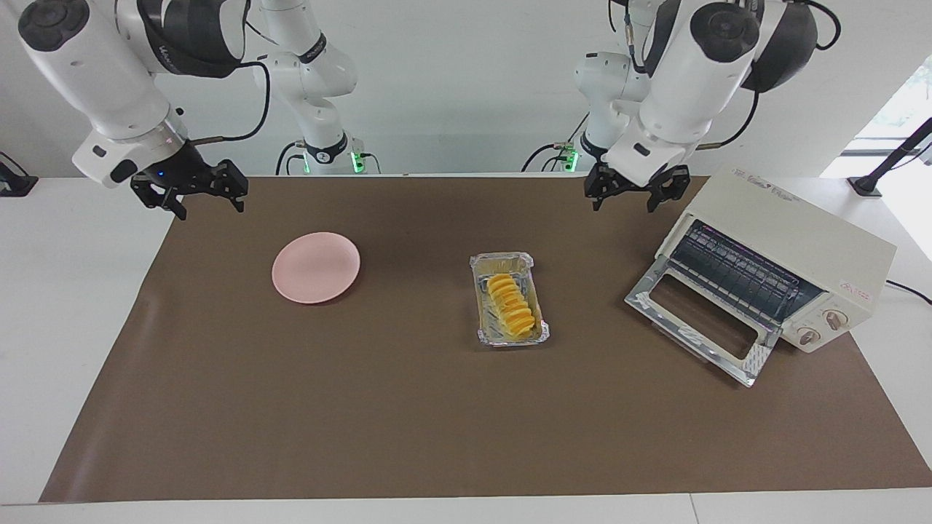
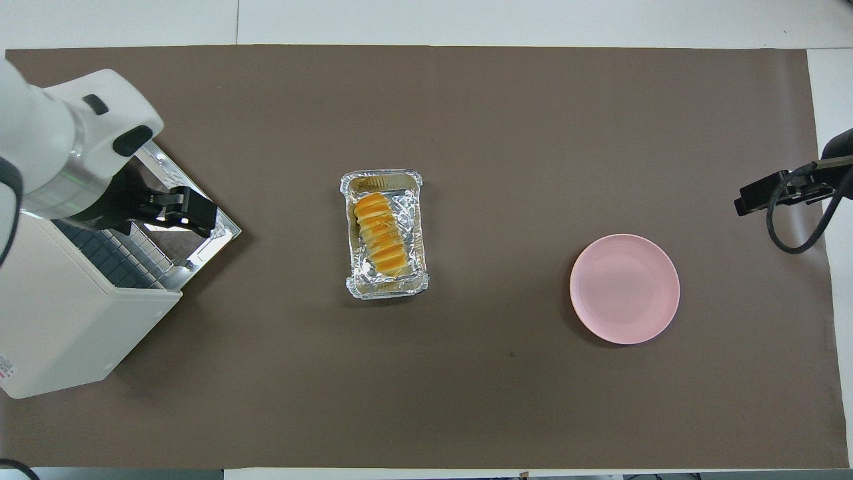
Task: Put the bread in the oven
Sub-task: 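Reach the left gripper to the foil tray and grasp its edge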
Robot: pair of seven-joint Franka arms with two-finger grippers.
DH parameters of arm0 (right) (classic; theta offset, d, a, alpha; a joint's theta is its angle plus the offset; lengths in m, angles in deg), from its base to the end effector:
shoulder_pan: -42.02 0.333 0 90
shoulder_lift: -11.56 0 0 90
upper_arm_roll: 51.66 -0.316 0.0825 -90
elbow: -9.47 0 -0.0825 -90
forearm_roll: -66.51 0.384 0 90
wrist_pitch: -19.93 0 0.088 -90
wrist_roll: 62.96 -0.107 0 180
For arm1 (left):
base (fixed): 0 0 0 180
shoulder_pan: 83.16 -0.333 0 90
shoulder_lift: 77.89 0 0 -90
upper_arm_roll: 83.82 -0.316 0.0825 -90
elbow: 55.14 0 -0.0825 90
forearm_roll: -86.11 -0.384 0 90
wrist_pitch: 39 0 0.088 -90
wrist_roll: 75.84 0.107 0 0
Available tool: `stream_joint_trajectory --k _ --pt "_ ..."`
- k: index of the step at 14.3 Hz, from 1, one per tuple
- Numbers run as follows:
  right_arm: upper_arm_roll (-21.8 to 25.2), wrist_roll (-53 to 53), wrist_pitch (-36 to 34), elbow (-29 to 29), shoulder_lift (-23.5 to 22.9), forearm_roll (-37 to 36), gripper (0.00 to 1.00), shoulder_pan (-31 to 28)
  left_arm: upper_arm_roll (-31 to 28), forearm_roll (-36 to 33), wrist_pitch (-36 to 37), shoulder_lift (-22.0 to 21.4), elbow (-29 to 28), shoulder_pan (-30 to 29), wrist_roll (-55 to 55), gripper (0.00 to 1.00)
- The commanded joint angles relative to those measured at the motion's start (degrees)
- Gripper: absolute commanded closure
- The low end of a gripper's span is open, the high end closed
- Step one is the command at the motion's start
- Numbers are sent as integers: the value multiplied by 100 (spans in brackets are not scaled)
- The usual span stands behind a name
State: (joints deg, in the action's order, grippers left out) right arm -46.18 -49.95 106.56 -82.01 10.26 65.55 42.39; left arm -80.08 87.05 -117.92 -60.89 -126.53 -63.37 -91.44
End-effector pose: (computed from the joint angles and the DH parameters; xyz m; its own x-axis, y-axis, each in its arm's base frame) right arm 0.5509 -0.0506 0.5951 0.9846 0.1368 -0.1085 0.1370 -0.9906 -0.0057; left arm 0.5720 -0.2441 0.5847 0.9765 -0.1357 -0.1673 -0.1393 -0.9902 -0.0099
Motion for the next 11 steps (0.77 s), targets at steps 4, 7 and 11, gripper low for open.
stream_joint_trajectory --k 4,7,11 --pt "-547 334 21 42 262 -63 0 -722 -102 100 -420 1191 1005 587 -698 0" --pt "-548 316 -84 -72 306 -45 0 -739 -102 12 -1429 1148 234 754 -970 0" --pt "-548 220 -173 -160 350 -45 0 -739 -102 -198 -2125 1454 -68 1280 -1794 0"
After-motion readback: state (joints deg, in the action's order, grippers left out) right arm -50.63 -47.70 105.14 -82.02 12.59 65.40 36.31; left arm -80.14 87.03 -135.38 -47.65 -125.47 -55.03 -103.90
